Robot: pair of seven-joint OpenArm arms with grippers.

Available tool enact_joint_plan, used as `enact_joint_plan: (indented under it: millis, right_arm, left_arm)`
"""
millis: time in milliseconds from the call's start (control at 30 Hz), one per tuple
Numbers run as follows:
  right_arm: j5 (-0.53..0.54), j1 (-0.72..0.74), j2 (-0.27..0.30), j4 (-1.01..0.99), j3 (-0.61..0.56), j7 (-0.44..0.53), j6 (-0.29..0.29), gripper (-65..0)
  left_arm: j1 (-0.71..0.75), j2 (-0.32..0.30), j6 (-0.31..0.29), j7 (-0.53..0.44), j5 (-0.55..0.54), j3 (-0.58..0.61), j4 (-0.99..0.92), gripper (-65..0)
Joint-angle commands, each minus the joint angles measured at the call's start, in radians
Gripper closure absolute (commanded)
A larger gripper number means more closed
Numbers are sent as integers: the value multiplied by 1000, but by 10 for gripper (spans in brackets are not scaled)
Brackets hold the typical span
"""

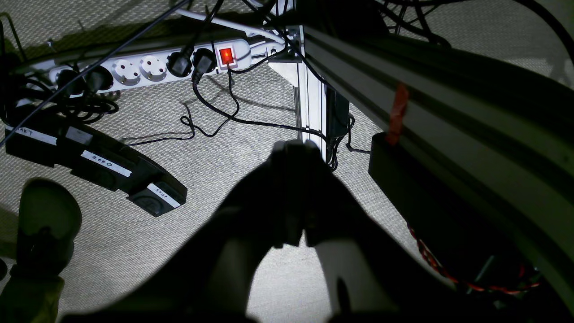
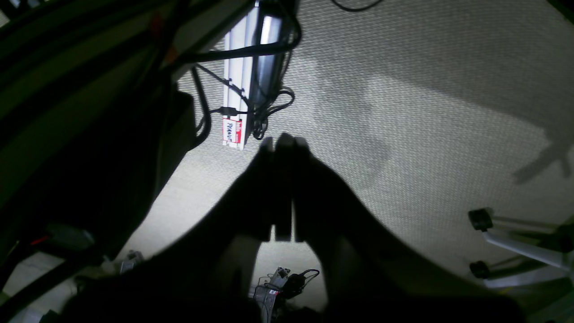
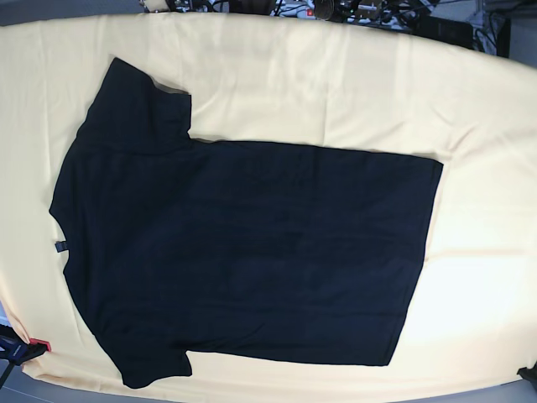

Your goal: Fold the T-shirt properly

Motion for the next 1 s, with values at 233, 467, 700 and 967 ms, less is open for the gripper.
enact_joint_plan:
  millis: [233, 467, 700, 967]
  right_arm:
    - [-5, 19, 6, 45, -2, -26, -42, -316]
    - [-5, 19, 6, 45, -2, -25, -42, -314]
    - [-5, 19, 6, 45, -3, -31, -41, 0]
    - [-72, 14, 8, 55, -3, -148, 81, 0]
  left_arm:
    - [2, 0, -5, -6, 2, 0, 6, 0]
    - [2, 0, -5, -6, 2, 0, 6, 0]
    - [2, 0, -5, -6, 2, 0, 6, 0]
    - [9, -18, -18, 89, 3, 0, 43, 0]
